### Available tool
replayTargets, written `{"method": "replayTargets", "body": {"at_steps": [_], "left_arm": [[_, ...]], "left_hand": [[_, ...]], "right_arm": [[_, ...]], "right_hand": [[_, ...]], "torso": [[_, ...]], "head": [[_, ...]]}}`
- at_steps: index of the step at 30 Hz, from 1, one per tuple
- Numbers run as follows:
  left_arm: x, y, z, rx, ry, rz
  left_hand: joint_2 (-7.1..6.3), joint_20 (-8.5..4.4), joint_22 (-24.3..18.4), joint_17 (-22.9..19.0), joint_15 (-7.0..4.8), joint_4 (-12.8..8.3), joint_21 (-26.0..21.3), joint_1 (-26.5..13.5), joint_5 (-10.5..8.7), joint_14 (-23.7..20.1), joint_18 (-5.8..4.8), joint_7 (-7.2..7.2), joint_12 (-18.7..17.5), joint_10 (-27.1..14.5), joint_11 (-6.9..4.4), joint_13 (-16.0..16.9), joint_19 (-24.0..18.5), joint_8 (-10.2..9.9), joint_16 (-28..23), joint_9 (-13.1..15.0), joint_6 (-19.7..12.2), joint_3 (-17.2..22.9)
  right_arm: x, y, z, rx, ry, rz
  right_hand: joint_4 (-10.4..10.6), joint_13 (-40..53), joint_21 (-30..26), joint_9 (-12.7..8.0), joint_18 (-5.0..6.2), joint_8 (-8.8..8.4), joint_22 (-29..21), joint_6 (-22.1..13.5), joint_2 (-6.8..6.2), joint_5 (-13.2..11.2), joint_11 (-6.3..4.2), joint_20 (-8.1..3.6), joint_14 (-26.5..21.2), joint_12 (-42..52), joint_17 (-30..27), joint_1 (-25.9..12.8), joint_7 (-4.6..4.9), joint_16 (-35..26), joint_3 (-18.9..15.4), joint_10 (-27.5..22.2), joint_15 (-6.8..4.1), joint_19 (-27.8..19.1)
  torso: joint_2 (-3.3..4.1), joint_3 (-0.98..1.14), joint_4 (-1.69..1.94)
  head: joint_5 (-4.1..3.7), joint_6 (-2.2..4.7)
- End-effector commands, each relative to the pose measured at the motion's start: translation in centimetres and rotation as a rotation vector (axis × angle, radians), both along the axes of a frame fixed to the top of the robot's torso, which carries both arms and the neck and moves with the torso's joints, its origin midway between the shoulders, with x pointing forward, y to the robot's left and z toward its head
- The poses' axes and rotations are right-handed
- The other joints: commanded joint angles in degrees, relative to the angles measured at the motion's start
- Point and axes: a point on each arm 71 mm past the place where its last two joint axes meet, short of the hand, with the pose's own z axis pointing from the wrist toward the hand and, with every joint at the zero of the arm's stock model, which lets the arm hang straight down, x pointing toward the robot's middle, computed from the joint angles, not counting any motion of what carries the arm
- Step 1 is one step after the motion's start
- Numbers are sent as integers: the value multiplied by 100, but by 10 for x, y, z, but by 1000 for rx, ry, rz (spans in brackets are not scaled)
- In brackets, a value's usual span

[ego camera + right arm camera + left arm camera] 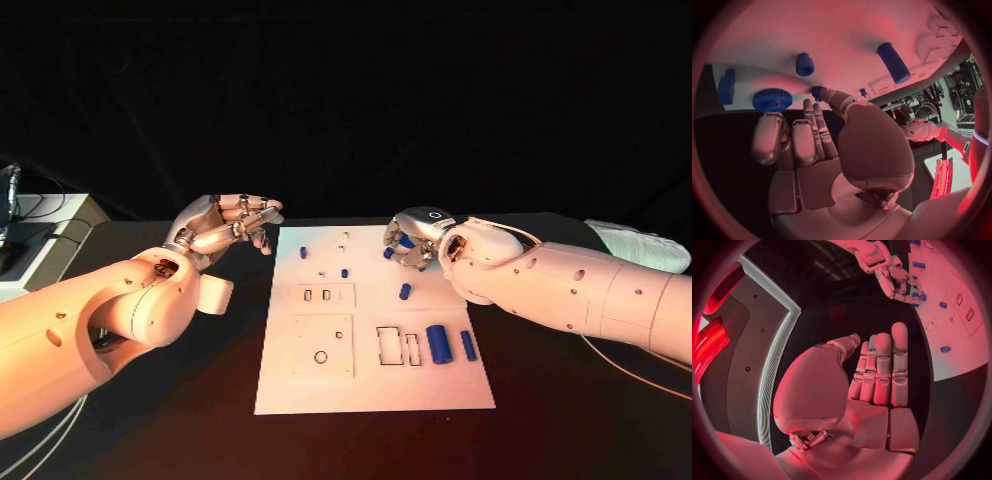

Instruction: Assemble the parts on the task board

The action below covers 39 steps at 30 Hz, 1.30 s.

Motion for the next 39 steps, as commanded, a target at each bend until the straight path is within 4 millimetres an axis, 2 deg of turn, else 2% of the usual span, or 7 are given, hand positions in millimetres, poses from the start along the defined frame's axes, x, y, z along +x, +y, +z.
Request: {"method": "replayTargets", "body": {"at_steps": [1, 16, 19, 22, 25, 34, 39], "left_arm": [[-1, -2, 1, -2, -5, -24], [0, -2, 1, -2, -2, -26], [0, -2, 1, -2, -1, -27], [0, -2, 1, -1, 1, -27], [1, -2, 1, -1, 2, -27], [1, 0, 0, 1, 3, -24], [1, 1, 0, 2, 4, -22]], "left_hand": [[7, 4, 5, 5, -6, 16, 20, -67, 21, -28, 63, -15, -19, -45, -10, 7, -23, -39, 26, 10, -44, 33], [18, 7, 33, 9, -3, 12, 60, -65, 20, -26, 65, -14, -24, -55, -7, 10, -44, -43, 36, 16, -52, 49], [18, 7, 33, 9, -3, 12, 60, -65, 20, -26, 65, -14, -24, -55, -7, 10, -44, -43, 36, 16, -52, 49], [24, 8, 45, 10, -3, 6, 76, -58, 21, -25, 65, -12, -26, -59, -7, 11, -54, -44, 40, 19, -54, 58], [24, 9, 51, 11, -3, 1, 85, -55, 21, -25, 66, -11, -27, -61, -6, 12, -59, -45, 42, 20, -56, 61], [25, 10, 61, 12, -3, -7, 99, -47, 21, -25, 66, -10, -28, -64, -6, 13, -67, -46, 45, 23, -57, 68], [29, 11, 72, 13, -3, -16, 114, -38, 21, -25, 66, -10, -29, -66, -5, 15, -76, -46, 48, 26, -58, 76]], "right_arm": [[-1, 2, -3, -30, 12, 6], [-2, 5, -2, -22, 12, 13], [-2, 6, -1, -13, 0, 14], [-2, 7, 1, 3, -24, 14], [-2, 7, 3, 22, -51, 9], [-3, 9, 11, 72, -114, -25], [-3, 18, 17, 95, -133, -30]], "right_hand": [[41, 14, 32, 17, -35, 29, 21, 68, 79, 16, -12, 25, 101, 27, -1, -3, 2, 33, 3, 70, 18, 19], [148, 58, 192, 98, -77, 96, 267, 192, 156, 59, -72, -12, 95, 55, -5, -9, -53, 90, 122, 340, -29, 100], [147, 78, 281, 148, -100, 144, 398, 262, 201, 59, -110, -37, 96, 62, -1, 48, -87, 116, 218, 477, -59, 145], [105, 120, 450, 243, -143, 244, 642, 401, 285, -84, -175, -83, 96, 82, -6, 157, -148, 141, 360, 677, -112, 227], [82, 156, 508, 327, -157, 321, 729, 487, 343, -74, -219, -115, 98, 91, -4, 193, -186, 160, 423, 813, -145, 249], [47, 183, 545, 398, -166, 370, 784, 516, 352, 1, -244, -140, 100, 79, 2, 209, -202, 177, 446, 887, -169, 262], [46, 186, 548, 407, -168, 373, 790, 514, 339, 1, -241, -142, 101, 73, 9, 199, -200, 182, 439, 890, -169, 263]], "torso": [[39, 6, -2], [85, 10, -6], [93, 8, -4], [101, 7, -3], [108, 7, -3], [118, -1, 0], [126, -2, 3]], "head": [[10, 6], [20, -4], [14, 8], [12, 17], [16, 29], [18, 81], [23, 118]]}}
